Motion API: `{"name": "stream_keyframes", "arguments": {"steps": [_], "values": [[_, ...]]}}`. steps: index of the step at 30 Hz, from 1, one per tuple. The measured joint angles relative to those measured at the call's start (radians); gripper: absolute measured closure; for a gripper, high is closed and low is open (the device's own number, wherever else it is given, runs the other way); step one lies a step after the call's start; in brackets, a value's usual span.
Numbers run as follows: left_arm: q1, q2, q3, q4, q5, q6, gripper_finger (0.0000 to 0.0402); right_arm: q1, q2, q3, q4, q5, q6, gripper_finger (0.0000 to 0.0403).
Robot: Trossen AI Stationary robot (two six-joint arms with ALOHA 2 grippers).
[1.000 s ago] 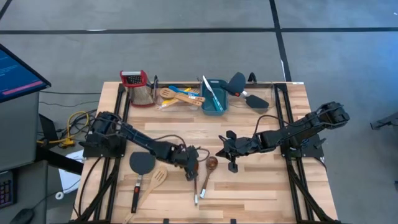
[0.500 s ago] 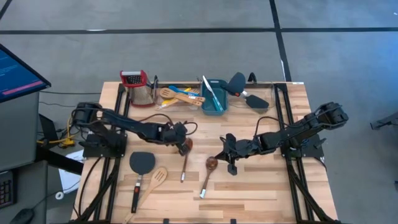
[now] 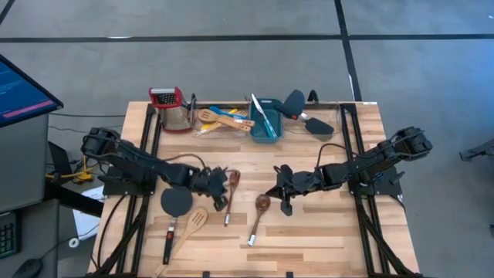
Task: Pick & Place Kitchen Items
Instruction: Put the brown serving spoon into the left transparent bin
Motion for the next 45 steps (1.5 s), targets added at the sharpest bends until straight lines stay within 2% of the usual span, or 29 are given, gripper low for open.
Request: {"name": "stream_keyframes", "arguments": {"steps": [7, 14, 20, 25, 34, 41, 45], "values": [[-0.095, 0.041, -0.001, 0.03, -0.005, -0.106, 0.0401, -0.012, 0.112, 0.043, 0.044, 0.0, 0.004, 0.0403], [-0.157, 0.038, 0.001, 0.114, -0.007, -0.144, 0.0401, -0.073, 0.34, 0.239, 0.008, -0.047, -0.088, 0.0403], [-0.203, 0.04, 0.001, 0.119, -0.044, -0.196, 0.0401, -0.151, 0.444, 0.406, -0.117, -0.05, -0.188, 0.0403], [-0.234, 0.053, 0.001, 0.121, -0.077, -0.206, 0.0401, -0.21, 0.472, 0.48, -0.128, -0.096, -0.234, 0.0403], [-0.234, 0.064, 0.001, 0.12, -0.124, -0.202, 0.0401, -0.232, 0.472, 0.488, -0.166, -0.174, -0.233, 0.0403], [-0.234, 0.179, 0.001, 0.191, -0.129, -0.23, 0.0401, -0.223, 0.472, 0.488, -0.165, -0.177, -0.27, 0.0403], [-0.234, 0.205, 0.003, 0.236, -0.131, -0.23, 0.04, -0.235, 0.472, 0.488, -0.165, -0.177, -0.285, 0.0403]]}}
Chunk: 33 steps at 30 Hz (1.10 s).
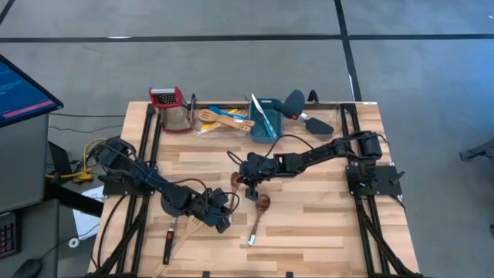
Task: Pick & Place Kitchen Items
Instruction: Put the brown serving spoon into the left transparent bin
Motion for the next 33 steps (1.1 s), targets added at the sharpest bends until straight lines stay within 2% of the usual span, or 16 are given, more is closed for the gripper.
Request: {"name": "stream_keyframes", "arguments": {"steps": [8, 12, 20, 23, 33], "values": [[0.001, -0.003, 0.0, 0.002, 0.016, 0.0, 0.04, -0.041, 0.007, 0.0, 0.009, -0.012, -0.01, 0.0403], [0.001, -0.003, -0.001, 0.006, 0.019, 0.0, 0.04, -0.061, 0.077, 0.007, 0.055, -0.094, -0.009, 0.0403], [0.001, -0.003, -0.001, 0.011, 0.019, 0.026, 0.04, -0.062, 0.211, 0.14, 0.022, -0.088, -0.032, 0.0403], [-0.003, -0.003, -0.001, 0.012, 0.019, 0.027, 0.04, -0.065, 0.21, 0.162, -0.05, -0.078, -0.052, 0.0403], [-0.035, -0.003, -0.001, 0.009, 0.018, 0.027, 0.04, -0.079, 0.155, 0.161, -0.234, 0.068, -0.042, 0.0403]]}}
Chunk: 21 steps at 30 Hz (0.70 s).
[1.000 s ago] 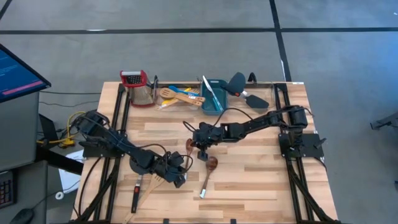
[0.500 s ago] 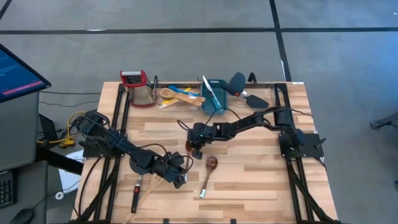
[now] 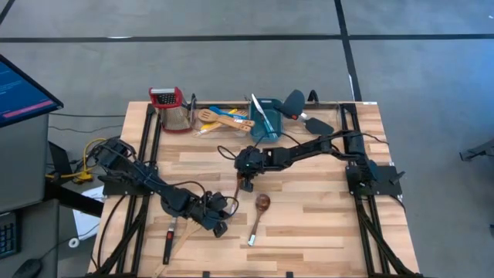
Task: Pick & Place Kitchen Items
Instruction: Put the brown serving spoon into the left transparent bin
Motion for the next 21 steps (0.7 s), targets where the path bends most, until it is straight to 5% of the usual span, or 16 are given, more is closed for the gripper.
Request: {"name": "stream_keyframes", "arguments": {"steps": [21], "values": [[-0.041, -0.111, 0.0, -0.069, -0.02, -0.003, 0.04, -0.003, 0.002, -0.001, -0.059, 0.186, 0.221, 0.0403]]}}
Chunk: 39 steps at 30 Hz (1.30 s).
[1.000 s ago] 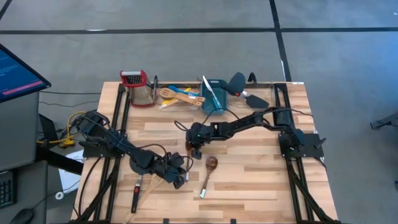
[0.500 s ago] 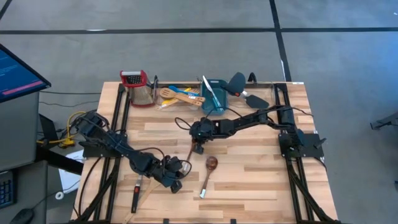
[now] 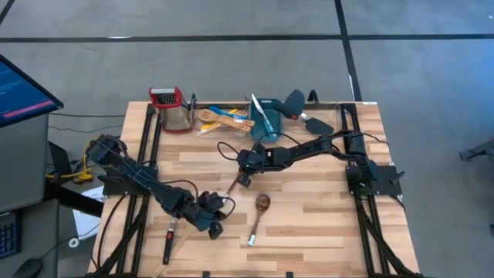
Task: Pick & Place Kitchen Items
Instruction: Put the brown serving spoon into the left transparent bin
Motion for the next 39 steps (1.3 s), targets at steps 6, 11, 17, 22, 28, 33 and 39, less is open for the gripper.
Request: {"name": "stream_keyframes", "arguments": {"steps": [6, 11, 17, 22, 28, 33, 39], "values": [[-0.062, -0.09, 0.0, -0.228, -0.115, -0.111, 0.04, 0.0, -0.003, -0.032, -0.018, 0.046, 0.088, 0.0403], [-0.088, -0.138, 0.0, -0.308, -0.232, -0.15, 0.04, 0.01, -0.009, -0.081, 0.053, 0.057, 0.16, 0.0403], [-0.025, -0.159, 0.0, -0.31, -0.242, -0.105, 0.04, 0.031, -0.001, -0.089, 0.149, 0.044, 0.165, 0.0403], [0.041, -0.159, 0.0, -0.314, -0.21, -0.056, 0.04, 0.033, 0.001, -0.091, 0.193, 0.038, 0.192, 0.0403], [0.12, -0.159, 0.0, -0.353, -0.047, -0.042, 0.04, 0.034, 0.002, -0.09, 0.197, 0.077, 0.204, 0.0403], [0.184, -0.159, 0.0, -0.362, 0.106, -0.041, 0.04, 0.034, 0.002, -0.09, 0.198, 0.081, 0.193, 0.0403], [0.252, -0.159, 0.0, -0.363, 0.261, 0.0, 0.04, 0.033, 0.002, -0.09, 0.199, 0.083, 0.187, 0.0403]]}}
